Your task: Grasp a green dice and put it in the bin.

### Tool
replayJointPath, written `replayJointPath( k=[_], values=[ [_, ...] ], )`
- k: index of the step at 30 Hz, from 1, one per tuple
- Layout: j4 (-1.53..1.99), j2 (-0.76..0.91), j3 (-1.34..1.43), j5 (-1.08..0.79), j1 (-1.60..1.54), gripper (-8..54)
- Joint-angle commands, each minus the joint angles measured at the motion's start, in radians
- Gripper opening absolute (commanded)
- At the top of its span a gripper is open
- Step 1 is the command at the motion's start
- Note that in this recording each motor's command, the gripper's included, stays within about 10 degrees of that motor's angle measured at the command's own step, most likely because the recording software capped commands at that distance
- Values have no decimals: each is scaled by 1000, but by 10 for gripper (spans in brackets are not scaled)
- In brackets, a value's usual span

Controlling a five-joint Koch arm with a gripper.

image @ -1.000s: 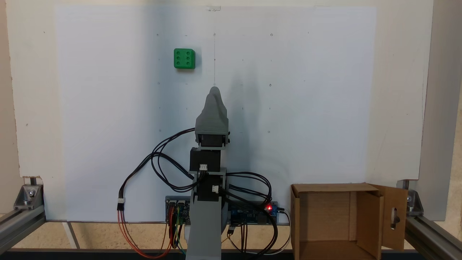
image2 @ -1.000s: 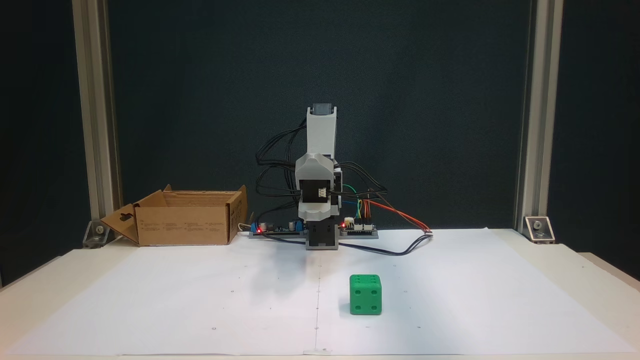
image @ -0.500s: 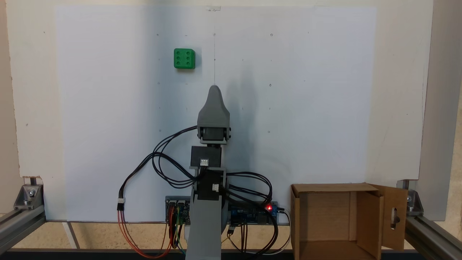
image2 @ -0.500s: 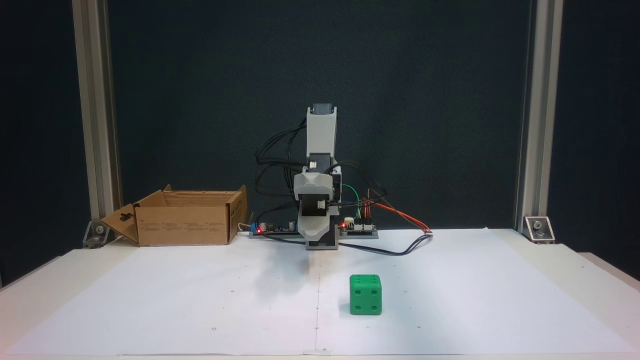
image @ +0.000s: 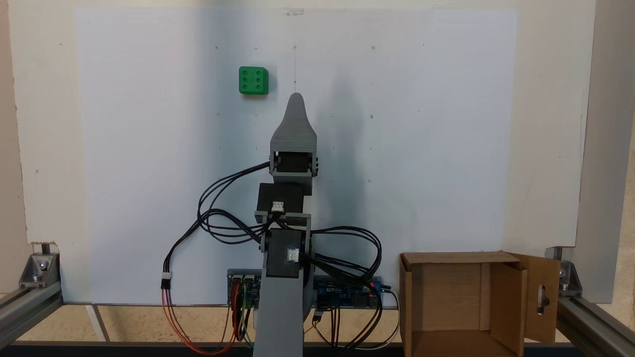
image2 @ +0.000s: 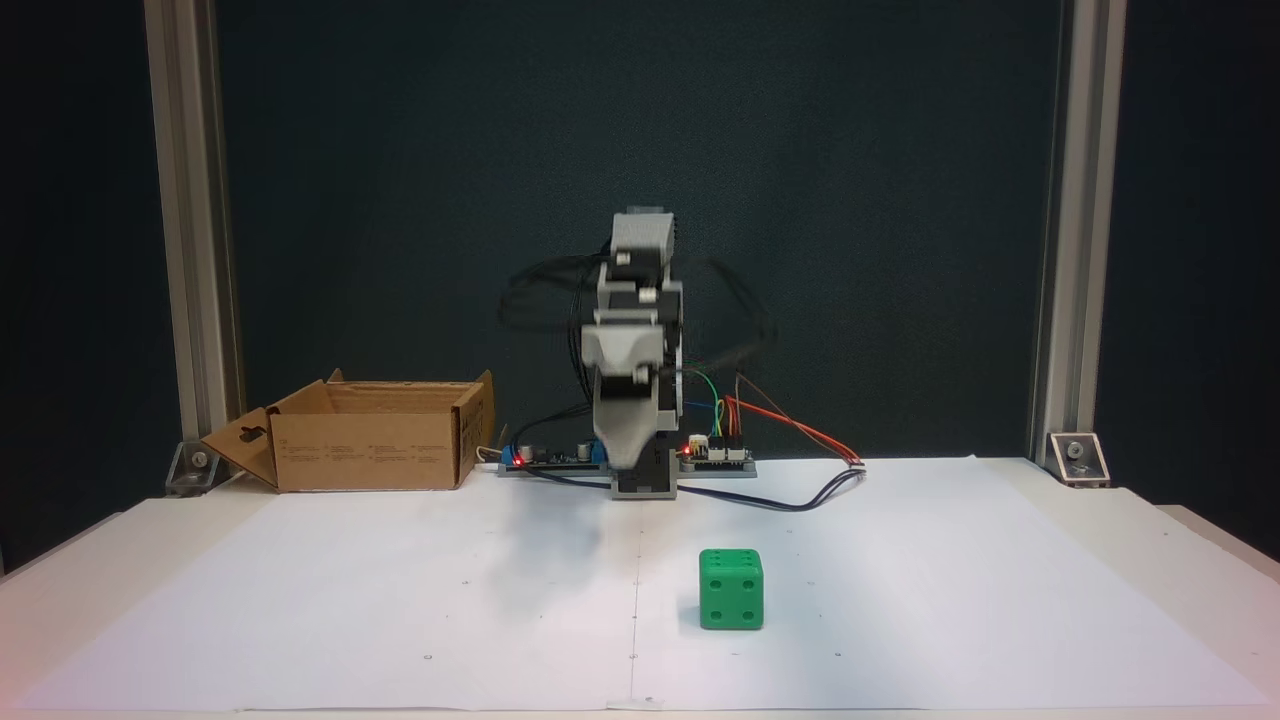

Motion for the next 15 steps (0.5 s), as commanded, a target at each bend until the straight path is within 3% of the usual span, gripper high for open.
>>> replayJointPath(
  k=[1, 12, 15],
  values=[
    [161, 106, -114, 57, 9, 422],
    [859, 100, -351, 118, -114, 421],
    [989, 12, -517, 166, -137, 422]
  ],
)
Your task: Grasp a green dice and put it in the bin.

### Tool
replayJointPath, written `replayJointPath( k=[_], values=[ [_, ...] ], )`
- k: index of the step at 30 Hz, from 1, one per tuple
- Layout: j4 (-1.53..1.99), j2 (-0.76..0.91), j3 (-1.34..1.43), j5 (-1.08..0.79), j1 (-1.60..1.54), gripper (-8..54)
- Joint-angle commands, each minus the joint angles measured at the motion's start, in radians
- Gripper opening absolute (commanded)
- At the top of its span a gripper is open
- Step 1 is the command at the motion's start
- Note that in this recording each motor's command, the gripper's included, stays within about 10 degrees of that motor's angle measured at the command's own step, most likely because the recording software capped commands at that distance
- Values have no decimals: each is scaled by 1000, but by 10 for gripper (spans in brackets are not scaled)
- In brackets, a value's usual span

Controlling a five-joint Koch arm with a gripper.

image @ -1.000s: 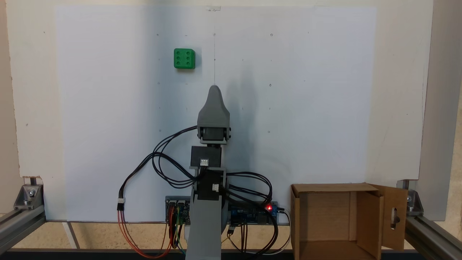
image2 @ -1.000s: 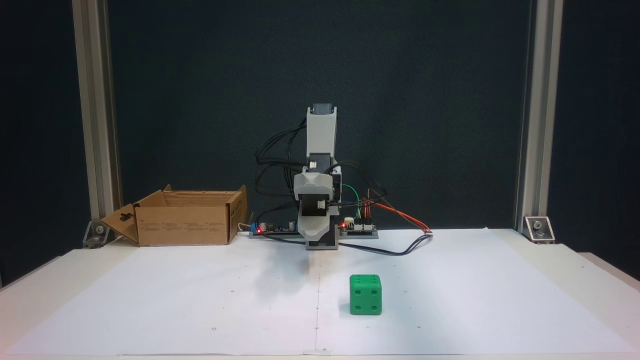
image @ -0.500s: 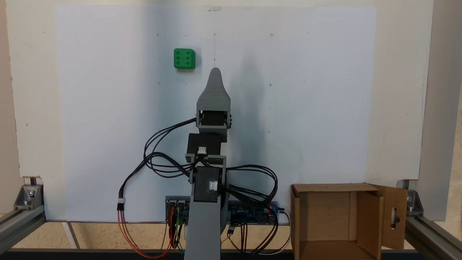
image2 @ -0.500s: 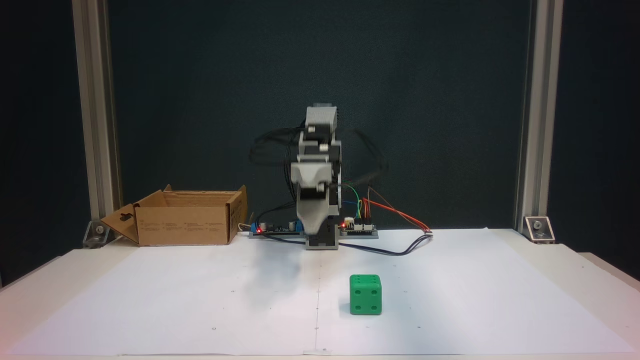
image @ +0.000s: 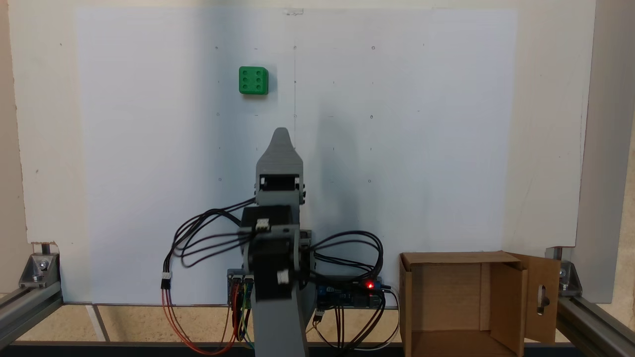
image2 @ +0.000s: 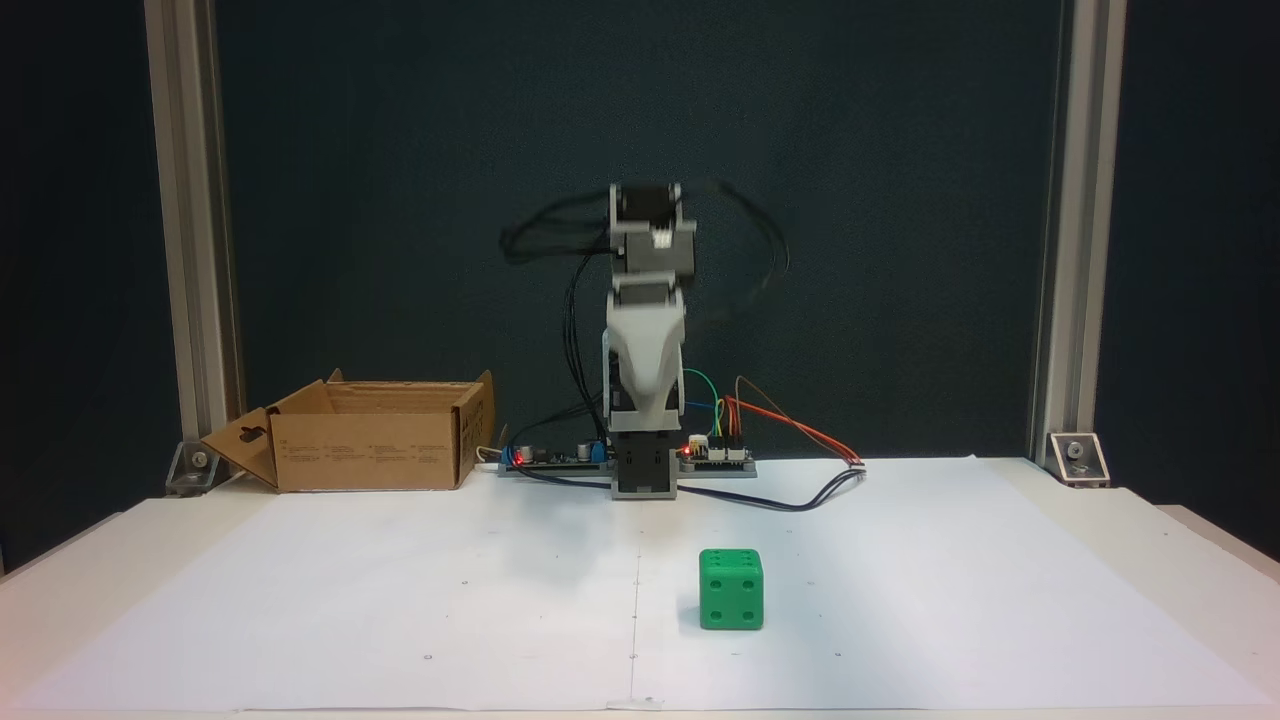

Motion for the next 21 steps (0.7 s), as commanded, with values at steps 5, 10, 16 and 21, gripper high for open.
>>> replayJointPath(
  k=[5, 10, 16, 21],
  values=[
    [135, -163, -328, 109, -32, 424],
    [153, -328, -454, 153, -64, 424],
    [152, -480, -558, 195, -92, 424],
    [150, -604, -660, 204, -126, 424]
  ],
)
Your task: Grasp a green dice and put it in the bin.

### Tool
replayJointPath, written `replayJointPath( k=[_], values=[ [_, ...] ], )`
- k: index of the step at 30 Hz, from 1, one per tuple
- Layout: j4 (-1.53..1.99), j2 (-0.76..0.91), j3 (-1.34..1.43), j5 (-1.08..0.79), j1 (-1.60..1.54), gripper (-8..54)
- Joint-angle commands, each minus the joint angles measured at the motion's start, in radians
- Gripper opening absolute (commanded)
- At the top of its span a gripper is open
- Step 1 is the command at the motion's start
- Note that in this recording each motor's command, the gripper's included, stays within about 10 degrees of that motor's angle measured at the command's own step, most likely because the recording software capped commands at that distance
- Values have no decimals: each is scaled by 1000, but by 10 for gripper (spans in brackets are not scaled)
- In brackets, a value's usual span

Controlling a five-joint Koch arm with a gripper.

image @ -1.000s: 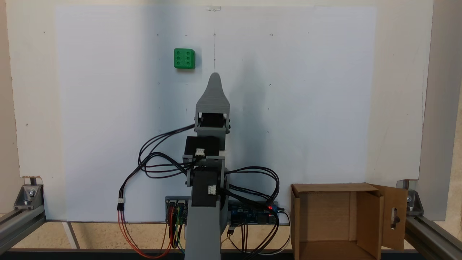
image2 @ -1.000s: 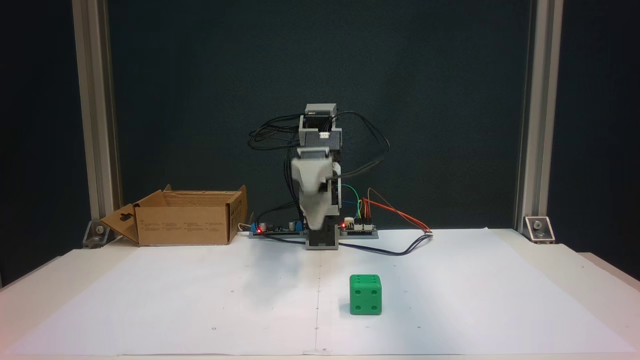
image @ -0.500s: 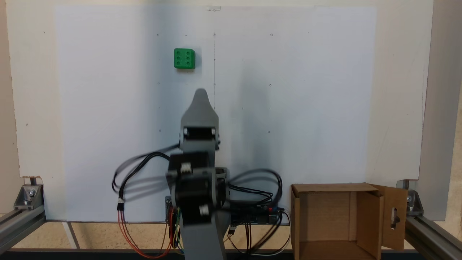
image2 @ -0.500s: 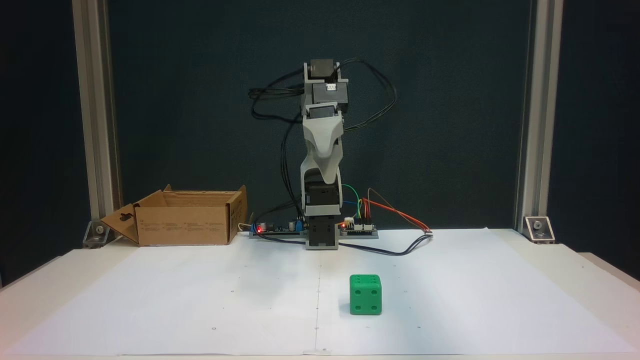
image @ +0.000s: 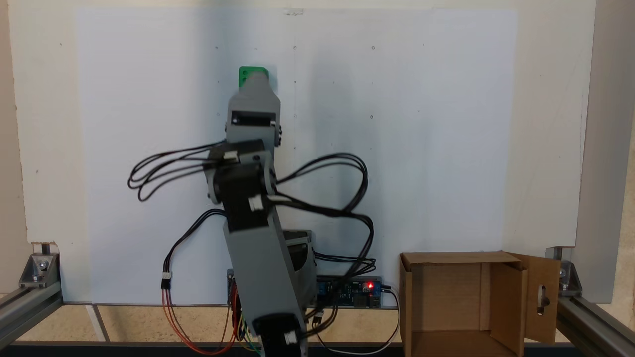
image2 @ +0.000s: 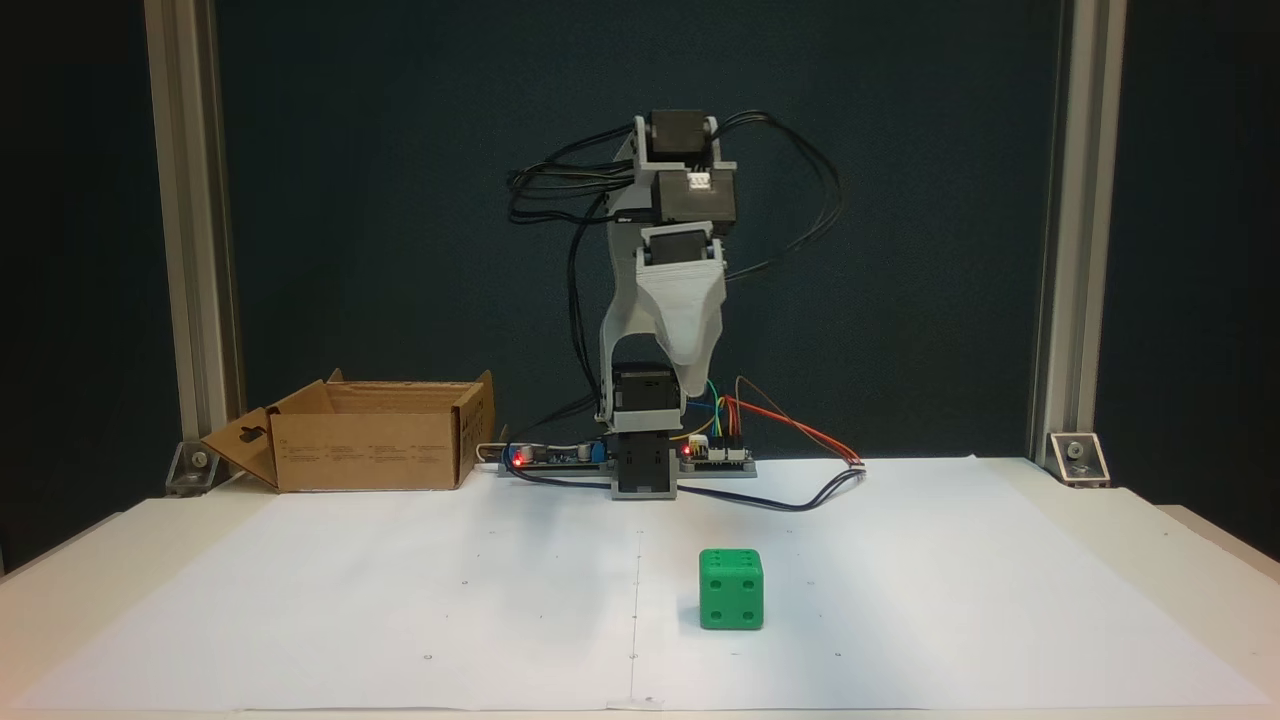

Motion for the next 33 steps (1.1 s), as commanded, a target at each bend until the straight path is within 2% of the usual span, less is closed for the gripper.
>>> replayJointPath(
  k=[1, 16, 33],
  values=[
    [-5, -41, -89, 49, -21, 424],
    [-52, -267, -201, 94, -41, 440],
    [-44, -285, -196, 175, -60, 439]
  ],
)
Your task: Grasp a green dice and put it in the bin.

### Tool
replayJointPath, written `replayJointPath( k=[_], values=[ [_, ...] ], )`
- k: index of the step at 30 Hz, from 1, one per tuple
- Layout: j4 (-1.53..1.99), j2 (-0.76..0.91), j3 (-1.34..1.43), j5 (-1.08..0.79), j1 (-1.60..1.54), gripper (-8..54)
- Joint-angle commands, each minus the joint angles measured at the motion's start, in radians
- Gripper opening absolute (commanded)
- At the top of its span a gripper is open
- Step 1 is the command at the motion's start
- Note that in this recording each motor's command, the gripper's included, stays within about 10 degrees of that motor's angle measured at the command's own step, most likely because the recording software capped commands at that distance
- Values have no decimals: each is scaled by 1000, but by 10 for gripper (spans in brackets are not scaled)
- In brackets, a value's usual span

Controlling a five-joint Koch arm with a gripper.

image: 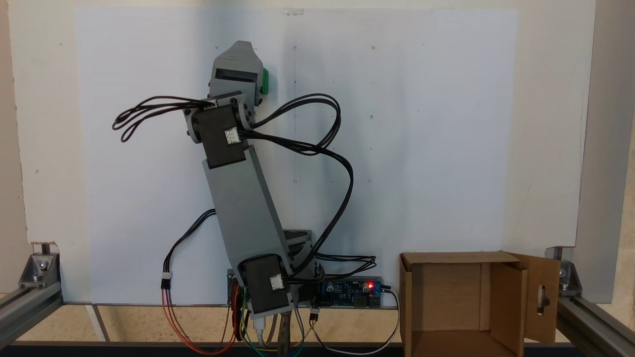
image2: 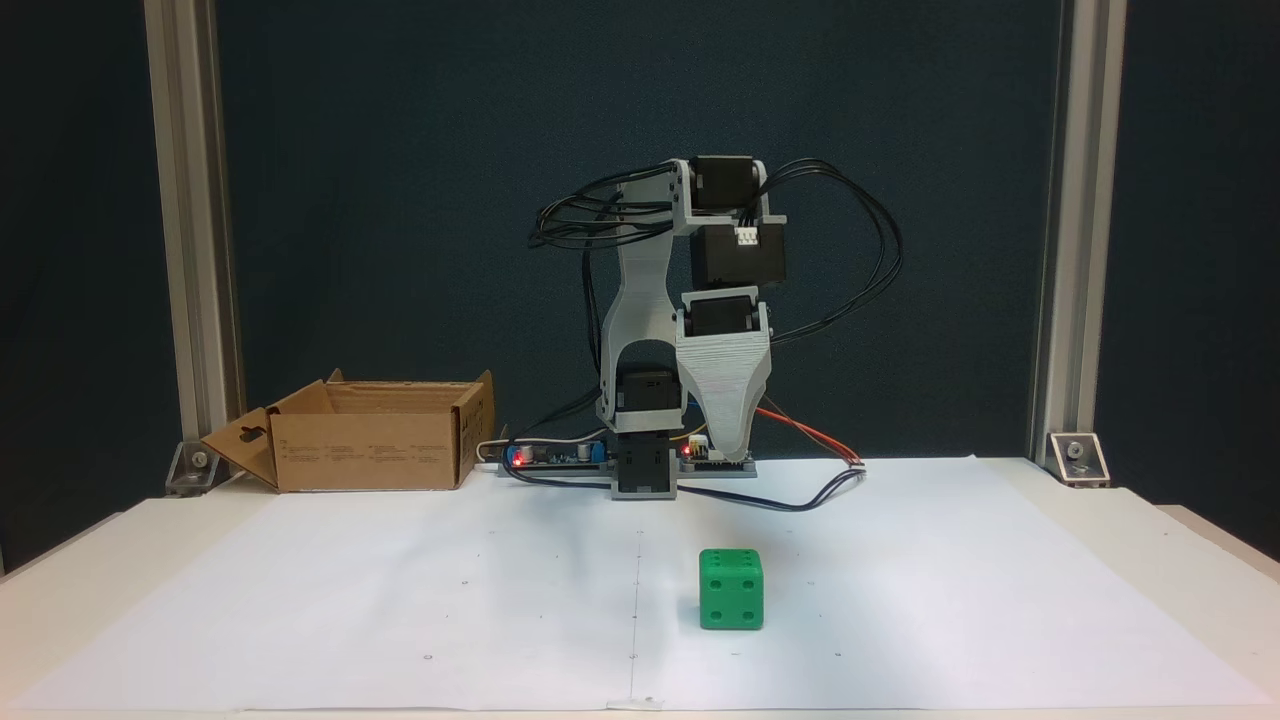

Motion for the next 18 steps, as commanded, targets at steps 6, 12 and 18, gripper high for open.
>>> replayJointPath(
  k=[6, 12, 18],
  values=[
    [-17, 5, -55, 52, 0, 439],
    [-29, 6, -57, 52, 6, 439],
    [-34, 3, -55, 51, 12, 439]
  ],
)
